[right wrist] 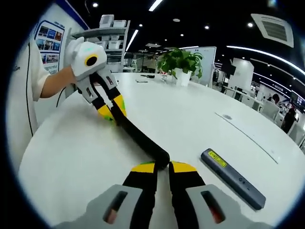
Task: Pflip the remote and laser pointer to the front side, press the buttons, and align them neatly on the table
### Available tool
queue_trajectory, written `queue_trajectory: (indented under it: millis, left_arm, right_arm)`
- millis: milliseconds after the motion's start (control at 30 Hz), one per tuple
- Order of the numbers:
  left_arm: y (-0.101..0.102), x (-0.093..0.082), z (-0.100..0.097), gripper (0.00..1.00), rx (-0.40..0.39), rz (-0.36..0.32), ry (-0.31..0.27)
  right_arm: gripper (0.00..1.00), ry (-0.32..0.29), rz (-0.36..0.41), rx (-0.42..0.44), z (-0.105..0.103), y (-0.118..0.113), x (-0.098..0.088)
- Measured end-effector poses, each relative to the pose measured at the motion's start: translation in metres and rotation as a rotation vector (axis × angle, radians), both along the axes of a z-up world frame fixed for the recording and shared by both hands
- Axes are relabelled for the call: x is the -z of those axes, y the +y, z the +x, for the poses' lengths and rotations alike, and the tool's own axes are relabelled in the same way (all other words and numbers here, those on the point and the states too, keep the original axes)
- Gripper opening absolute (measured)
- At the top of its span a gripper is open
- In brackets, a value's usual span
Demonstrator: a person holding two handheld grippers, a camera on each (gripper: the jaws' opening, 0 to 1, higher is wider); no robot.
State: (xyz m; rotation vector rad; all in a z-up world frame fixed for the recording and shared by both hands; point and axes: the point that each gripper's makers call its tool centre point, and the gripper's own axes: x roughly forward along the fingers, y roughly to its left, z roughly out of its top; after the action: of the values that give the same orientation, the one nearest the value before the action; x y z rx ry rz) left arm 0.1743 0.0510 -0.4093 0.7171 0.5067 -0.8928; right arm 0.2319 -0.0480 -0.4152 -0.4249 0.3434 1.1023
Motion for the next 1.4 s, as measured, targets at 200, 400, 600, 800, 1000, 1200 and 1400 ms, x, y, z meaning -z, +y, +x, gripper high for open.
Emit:
queue_trajectory:
  millis: [200,400,600,800,1000,1200,1400]
  left_arm:
    - [0.004,0.001,-0.003,0.13,0.022,-0.081,0.084]
    - [0.007,0.004,-0.002,0.13,0.019,-0.042,0.096]
    - [0.009,0.007,0.003,0.14,-0.014,-0.079,0.145]
    - [0.005,0.007,-0.006,0.13,-0.046,-0.144,0.222]
    - [0.002,0.007,-0.011,0.12,-0.041,-0.159,0.221]
    - [0.000,0.006,-0.020,0.12,-0.042,-0.186,0.259]
    - [-0.002,0.006,-0.026,0.12,-0.039,-0.215,0.276]
  right_arm:
    - [0.14,0.011,0.018,-0.031,-0.011,0.001,0.000]
    - [0.13,0.019,0.033,-0.014,-0.011,0.001,0.000]
    - [0.13,0.042,0.077,-0.003,-0.015,0.000,-0.006]
    - [0.16,0.097,0.232,0.005,-0.013,0.000,-0.026]
    - [0.16,0.167,0.293,0.027,-0.015,0.000,-0.022]
    - [0.16,0.197,0.324,0.019,-0.019,0.001,-0.024]
    - [0.18,0.240,0.388,0.015,-0.025,0.005,-0.034]
